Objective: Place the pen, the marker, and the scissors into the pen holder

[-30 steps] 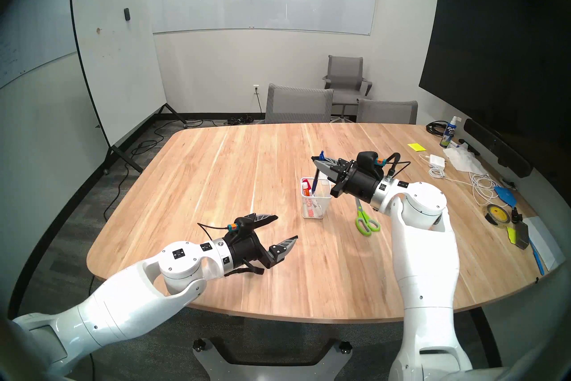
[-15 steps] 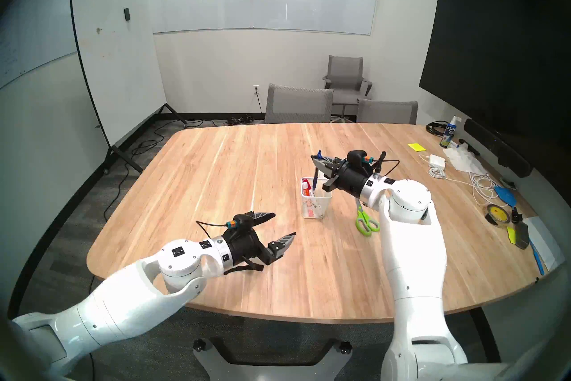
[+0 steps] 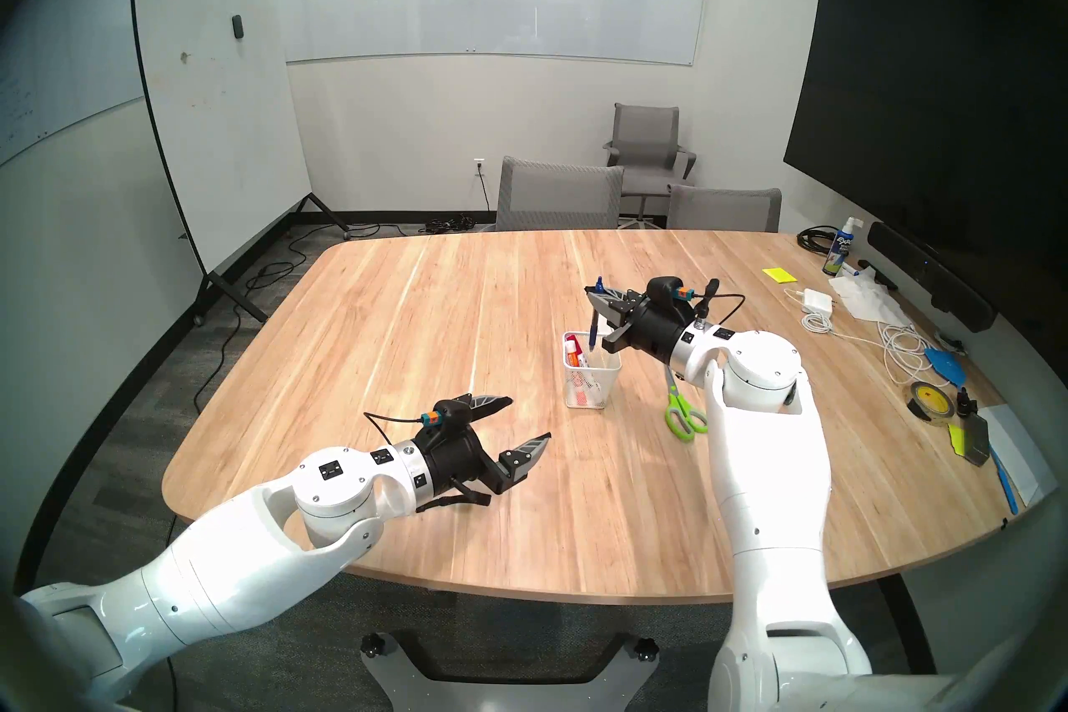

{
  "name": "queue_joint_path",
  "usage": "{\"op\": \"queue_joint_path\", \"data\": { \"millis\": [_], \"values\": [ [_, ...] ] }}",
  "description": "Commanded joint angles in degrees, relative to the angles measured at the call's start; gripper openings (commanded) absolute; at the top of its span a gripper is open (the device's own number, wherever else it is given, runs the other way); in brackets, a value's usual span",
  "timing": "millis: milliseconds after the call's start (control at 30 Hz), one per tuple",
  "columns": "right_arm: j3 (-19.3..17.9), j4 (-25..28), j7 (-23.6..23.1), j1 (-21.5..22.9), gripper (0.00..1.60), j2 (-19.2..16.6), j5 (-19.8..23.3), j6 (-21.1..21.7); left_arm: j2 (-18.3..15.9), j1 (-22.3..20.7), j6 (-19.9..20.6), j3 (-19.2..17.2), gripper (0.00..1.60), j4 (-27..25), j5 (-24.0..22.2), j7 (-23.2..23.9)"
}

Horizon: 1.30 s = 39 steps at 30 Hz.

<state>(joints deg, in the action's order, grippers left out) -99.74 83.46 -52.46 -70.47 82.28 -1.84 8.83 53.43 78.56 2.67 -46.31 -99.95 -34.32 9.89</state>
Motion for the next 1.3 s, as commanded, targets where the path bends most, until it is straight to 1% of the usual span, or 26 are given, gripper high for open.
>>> {"op": "queue_joint_path", "data": {
  "millis": [0, 233, 300, 467, 667, 733, 967, 1267],
  "values": [
    [0.0, -0.3, 0.1, 1.5, 0.00, -0.2, -0.2, 0.1, 0.0, -0.5, -0.4, -0.3, 1.60, -1.6, 0.0, 0.3],
    [0.7, -1.2, 0.7, 1.4, 0.00, -0.6, -2.1, 0.7, 0.0, -0.7, 0.0, -0.2, 1.60, -1.8, 0.1, 0.5],
    [1.3, -1.7, 1.1, 1.6, 0.00, -0.8, -3.4, 1.0, 0.0, -0.7, 0.2, -0.2, 1.60, -1.9, 0.0, 0.6],
    [1.6, -2.2, 1.2, 1.7, 0.00, -0.9, -4.0, 1.2, 0.1, -0.9, 0.4, -0.2, 1.60, -2.0, 0.1, 0.7],
    [2.7, -2.3, 1.6, 1.7, 0.00, -1.4, -6.3, 2.4, 0.1, -1.1, 0.6, -0.1, 1.60, -2.0, 0.1, 0.8],
    [2.8, -2.7, 1.7, 1.8, 0.00, -1.3, -6.5, 2.2, 0.2, -1.2, 0.6, -0.1, 1.60, -2.0, 0.1, 0.9],
    [3.7, -3.1, 2.2, 2.0, 0.00, -1.3, -8.3, 3.9, 0.3, -1.1, 0.5, -0.1, 1.60, -1.9, 0.1, 0.9],
    [4.2, -3.0, 2.0, 2.1, 0.00, -1.4, -9.3, 5.5, 0.4, -0.8, 0.0, 0.0, 1.60, -1.8, 0.2, 0.9]
  ]
}}
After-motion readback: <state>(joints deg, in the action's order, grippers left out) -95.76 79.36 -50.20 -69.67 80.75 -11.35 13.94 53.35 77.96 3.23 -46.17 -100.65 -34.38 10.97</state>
